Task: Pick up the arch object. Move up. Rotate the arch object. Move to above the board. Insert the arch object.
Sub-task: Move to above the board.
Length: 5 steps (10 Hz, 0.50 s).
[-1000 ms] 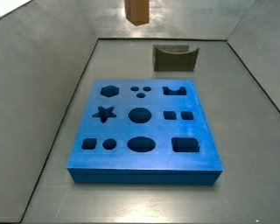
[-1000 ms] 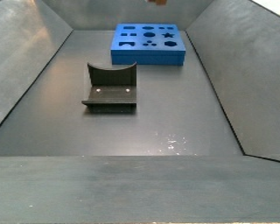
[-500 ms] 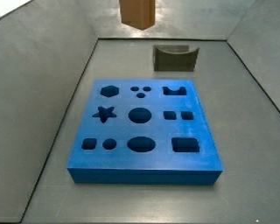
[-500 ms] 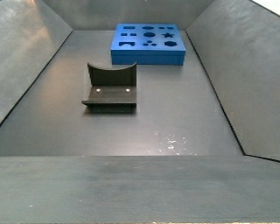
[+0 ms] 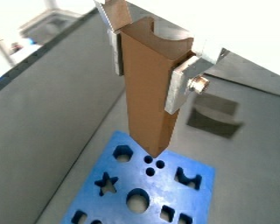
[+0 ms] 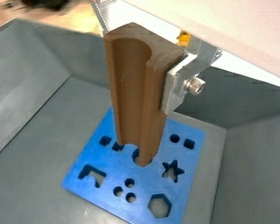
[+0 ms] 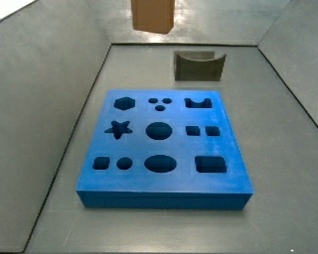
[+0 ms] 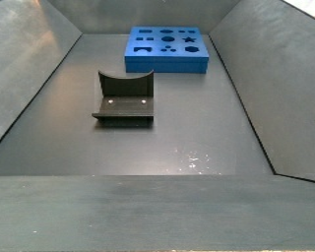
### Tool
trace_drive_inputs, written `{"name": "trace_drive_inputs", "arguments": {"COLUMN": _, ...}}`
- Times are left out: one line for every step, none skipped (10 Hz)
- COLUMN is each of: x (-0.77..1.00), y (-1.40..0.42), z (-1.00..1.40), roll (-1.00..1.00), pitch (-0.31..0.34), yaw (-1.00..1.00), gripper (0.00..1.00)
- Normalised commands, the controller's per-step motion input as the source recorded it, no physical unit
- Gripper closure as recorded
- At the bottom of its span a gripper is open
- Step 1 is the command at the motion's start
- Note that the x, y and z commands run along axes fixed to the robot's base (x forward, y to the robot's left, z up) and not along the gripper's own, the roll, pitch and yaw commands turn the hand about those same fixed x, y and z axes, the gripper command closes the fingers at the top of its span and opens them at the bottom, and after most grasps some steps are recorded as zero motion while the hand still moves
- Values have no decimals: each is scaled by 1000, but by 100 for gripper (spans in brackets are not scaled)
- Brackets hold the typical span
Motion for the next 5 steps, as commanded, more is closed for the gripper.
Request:
{"name": "trace_drive_inputs", "arguments": {"x": 57, "y": -41, "z": 25, "roll": 6, "pitch": 210, "yaw": 1000, "gripper": 100}}
{"name": "trace_drive_inputs", "arguments": {"x": 59, "y": -37, "z": 25, "roll": 10, "pitch": 231, "yaw": 1000, "gripper": 100}}
{"name": "trace_drive_inputs", "arguments": {"x": 63, "y": -29, "z": 30, "roll": 27, "pitch": 214, "yaw": 614, "gripper": 100}}
{"name": "trace_drive_inputs", "arguments": {"x": 66, "y": -26, "z": 32, "roll": 31, "pitch": 193, "yaw": 440, "gripper": 100}}
{"name": "trace_drive_inputs", "arguments": {"x": 56, "y": -21, "z": 26, "roll": 29, "pitch": 148, "yaw": 214, "gripper": 100}}
